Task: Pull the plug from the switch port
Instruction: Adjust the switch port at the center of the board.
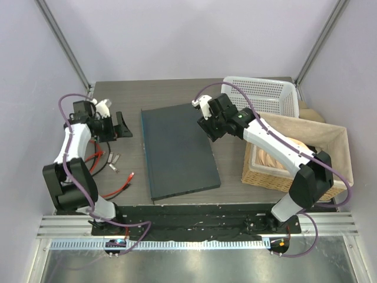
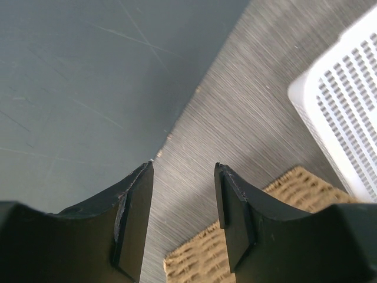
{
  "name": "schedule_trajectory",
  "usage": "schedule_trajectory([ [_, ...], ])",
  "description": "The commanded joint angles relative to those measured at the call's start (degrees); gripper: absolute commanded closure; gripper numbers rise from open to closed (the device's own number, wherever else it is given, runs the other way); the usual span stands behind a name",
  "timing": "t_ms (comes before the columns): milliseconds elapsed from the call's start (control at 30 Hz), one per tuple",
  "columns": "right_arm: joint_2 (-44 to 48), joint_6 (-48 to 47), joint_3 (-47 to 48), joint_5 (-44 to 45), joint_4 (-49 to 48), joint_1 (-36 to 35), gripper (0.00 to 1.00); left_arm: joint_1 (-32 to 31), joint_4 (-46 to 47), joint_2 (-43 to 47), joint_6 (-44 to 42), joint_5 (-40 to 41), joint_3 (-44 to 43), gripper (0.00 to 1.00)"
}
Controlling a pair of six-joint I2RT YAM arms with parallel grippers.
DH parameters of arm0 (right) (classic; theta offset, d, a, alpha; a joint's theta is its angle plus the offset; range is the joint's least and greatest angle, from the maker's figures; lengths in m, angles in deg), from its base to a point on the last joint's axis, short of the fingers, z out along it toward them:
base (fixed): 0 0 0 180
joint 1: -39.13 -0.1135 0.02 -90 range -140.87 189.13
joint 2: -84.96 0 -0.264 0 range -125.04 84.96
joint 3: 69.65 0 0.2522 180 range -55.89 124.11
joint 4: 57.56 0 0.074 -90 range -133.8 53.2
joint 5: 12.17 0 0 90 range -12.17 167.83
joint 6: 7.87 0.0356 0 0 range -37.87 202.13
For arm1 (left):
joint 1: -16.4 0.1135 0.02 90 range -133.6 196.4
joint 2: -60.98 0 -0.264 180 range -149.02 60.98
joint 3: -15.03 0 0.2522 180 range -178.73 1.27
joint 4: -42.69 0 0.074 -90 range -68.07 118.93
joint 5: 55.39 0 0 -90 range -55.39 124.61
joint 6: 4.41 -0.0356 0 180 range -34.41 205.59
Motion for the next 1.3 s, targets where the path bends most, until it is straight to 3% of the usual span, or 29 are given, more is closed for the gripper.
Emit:
schedule_trajectory([
  [0,-2.08,1.22,3.82,-0.96,-1.86,-1.92,0.47,1.31,7.91,-2.51,21.43,0.88,3.93,0.00],
  [67,-3.05,1.31,4.70,-0.69,-1.86,-2.53,0.47,2.02,7.32,-1.69,22.40,3.37,4.56,0.00],
  [267,-4.72,1.92,5.14,-0.96,-1.95,-3.59,0.47,2.46,9.59,-4.77,29.51,-0.04,4.21,0.00],
  [367,-5.08,2.28,5.05,-0.96,-1.86,-4.03,0.47,2.64,11.44,-7.75,29.26,-7.14,3.33,0.01],
  [433,-5.60,2.54,5.23,-0.69,-1.60,-4.20,0.47,2.72,12.75,-10.03,26.20,-17.20,2.54,0.14],
  [467,-5.78,2.63,5.40,-0.60,-1.34,-4.21,0.46,2.81,11.54,-10.91,22.44,-20.06,1.32,0.25],
  [500,-6.04,2.63,5.66,-0.43,-1.07,-4.38,0.47,2.81,8.49,-12.23,9.35,-22.87,-3.57,0.27],
  [533,-6.13,2.63,5.93,-0.43,-0.90,-4.38,0.47,2.73,-2.68,-14.59,-1.48,-20.81,-6.75,0.29],
  [567,-6.22,2.72,6.10,-0.08,-0.81,-4.47,0.47,2.90,-7.41,-15.83,-10.81,-20.27,-9.22,0.30],
  [600,-6.39,2.54,6.19,0.01,-0.63,-4.47,0.47,3.25,-17.72,-16.63,-33.88,-20.53,-12.20,0.29],
  [667,-6.48,2.45,6.11,0.54,-0.63,-4.47,0.47,4.65,-23.25,-17.34,-50.73,-18.43,-11.88,0.26],
  [700,-6.57,2.19,5.76,0.71,-0.63,-4.38,0.47,5.27,-25.01,-17.17,-65.51,-18.42,-9.53,0.26],
  [733,-6.66,2.19,5.58,0.63,-0.54,-4.47,0.47,5.62,-23.73,-16.82,-68.44,-17.64,-8.02,0.26],
  [800,-7.01,2.28,5.49,0.71,-0.46,-4.64,0.47,5.71,-18.65,-16.98,-69.53,-18.06,-4.95,0.26],
  [867,-7.62,2.28,5.75,0.98,-0.19,-4.82,0.47,5.37,-19.66,-19.52,-73.21,-20.25,-4.76,0.28],
  [1067,-9.99,1.84,8.21,2.12,0.51,-5.87,0.47,4.40,-17.49,-22.61,-70.59,-23.78,-4.16,0.30],
  [1200,-12.72,2.45,10.49,1.33,0.51,-6.75,0.47,1.06,-7.74,-20.95,-66.98,-18.88,-1.07,0.29],
  [1267,-14.12,2.54,11.90,0.72,0.60,-7.45,0.48,-0.43,-7.37,-21.38,-66.81,-17.55,-1.50,0.29],
])
